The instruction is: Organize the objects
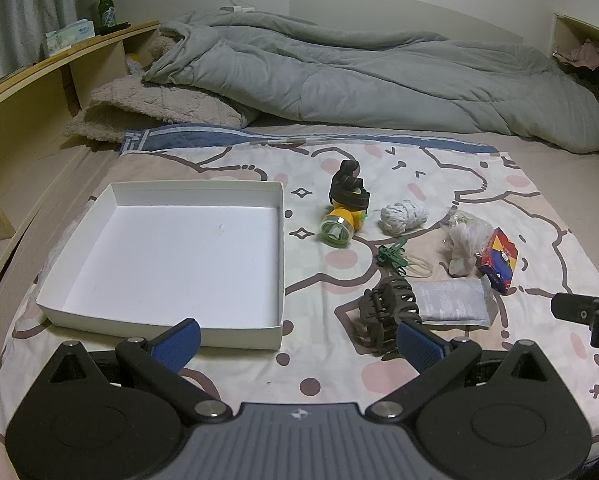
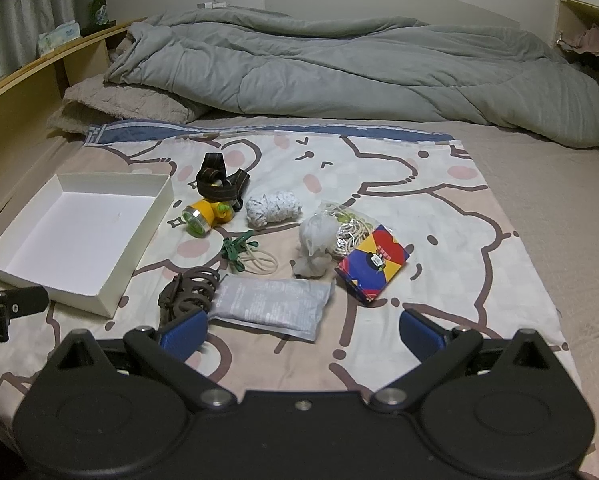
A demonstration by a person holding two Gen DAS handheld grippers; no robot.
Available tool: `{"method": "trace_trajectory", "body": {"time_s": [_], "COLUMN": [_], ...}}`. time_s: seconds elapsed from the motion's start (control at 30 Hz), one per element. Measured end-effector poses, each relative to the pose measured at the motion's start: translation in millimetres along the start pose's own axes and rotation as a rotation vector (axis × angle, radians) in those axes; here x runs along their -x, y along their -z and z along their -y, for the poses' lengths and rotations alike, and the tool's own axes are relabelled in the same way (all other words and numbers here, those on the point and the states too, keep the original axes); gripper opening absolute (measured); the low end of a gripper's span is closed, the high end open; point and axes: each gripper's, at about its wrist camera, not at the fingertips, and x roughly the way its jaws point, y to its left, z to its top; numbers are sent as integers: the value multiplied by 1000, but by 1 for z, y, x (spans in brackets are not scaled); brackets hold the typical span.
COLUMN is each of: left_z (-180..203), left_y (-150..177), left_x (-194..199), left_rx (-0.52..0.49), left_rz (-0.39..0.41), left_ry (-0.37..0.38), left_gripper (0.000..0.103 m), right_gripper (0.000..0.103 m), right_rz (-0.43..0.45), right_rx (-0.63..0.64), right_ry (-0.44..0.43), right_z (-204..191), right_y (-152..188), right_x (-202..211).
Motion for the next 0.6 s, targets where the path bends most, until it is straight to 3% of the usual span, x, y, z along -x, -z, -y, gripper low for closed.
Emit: {"method": "trace_trajectory", "body": {"time_s": [0.6], "left_z": [-1], "left_y": [0], "left_x": [0], "left_rx": [-2], "left_rz": [-2], "left_ry": [2], "left_gripper": [103], "right_gripper": [103], "right_rz": [-4], "right_rx": [5], "right_ry": [1], "right_z": [-1], "right_y": [-1], "right_x": [0]}}
